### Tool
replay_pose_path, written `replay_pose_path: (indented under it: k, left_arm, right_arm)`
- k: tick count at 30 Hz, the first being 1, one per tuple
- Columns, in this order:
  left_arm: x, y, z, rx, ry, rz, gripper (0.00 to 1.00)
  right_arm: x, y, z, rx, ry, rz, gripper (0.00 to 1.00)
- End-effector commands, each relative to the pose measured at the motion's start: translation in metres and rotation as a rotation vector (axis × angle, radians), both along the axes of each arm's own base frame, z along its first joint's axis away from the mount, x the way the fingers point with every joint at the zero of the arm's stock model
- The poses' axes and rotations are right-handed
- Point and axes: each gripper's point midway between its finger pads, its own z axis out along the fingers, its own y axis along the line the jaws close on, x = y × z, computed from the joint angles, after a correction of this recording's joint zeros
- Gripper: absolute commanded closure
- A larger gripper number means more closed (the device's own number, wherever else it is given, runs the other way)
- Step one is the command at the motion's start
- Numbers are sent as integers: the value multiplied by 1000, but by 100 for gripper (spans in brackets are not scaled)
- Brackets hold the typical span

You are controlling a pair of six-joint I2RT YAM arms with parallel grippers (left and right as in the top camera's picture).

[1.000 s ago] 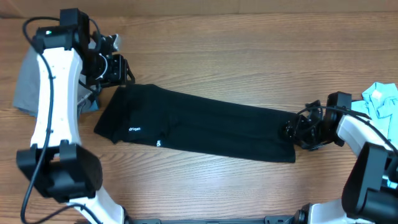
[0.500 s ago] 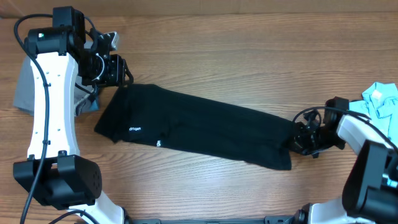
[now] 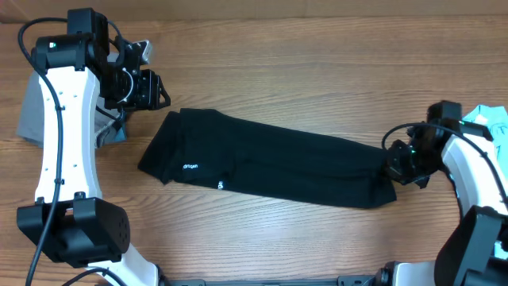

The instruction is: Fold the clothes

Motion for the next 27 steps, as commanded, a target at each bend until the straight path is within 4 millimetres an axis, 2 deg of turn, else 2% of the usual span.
replay_pose_path:
  k: [1,7,10,13,14,18,22,24,27]
  left_arm:
    - [2,-1,10,4,-42,-23,52]
    - [1,-1,10,4,-39,-23,52]
    - [1,-2,10,4,-39,-24,52]
    - [1,-2,10,4,-39,-24,52]
    - [1,-2,10,3,-38,-24,52]
    - [1,-2,10,4,-37,-24,51]
    - [1,-2,10,4,-40,-24,50]
    - [1,-1,10,4,-41,-24,49]
    - [1,-2,10,6,-43,-31,49]
  right_arm:
    - [7,-8,10,-88,-22,-2,96]
    - [7,-10,9,-95,-19,-28,94]
    - [11,-14,6,-87,-42,-44,68]
    - [21,-11,7,5,-118,-11,58]
    - [26,-14,12,74,-173,-6,51]
    - [23,-44,14,131,-223,-72,37]
    - [19,-54,8,242,-251,-98,34]
    - [15,-59,-5,262,-214,-119,34]
    - [8,-55,-26,308,-142,-112,34]
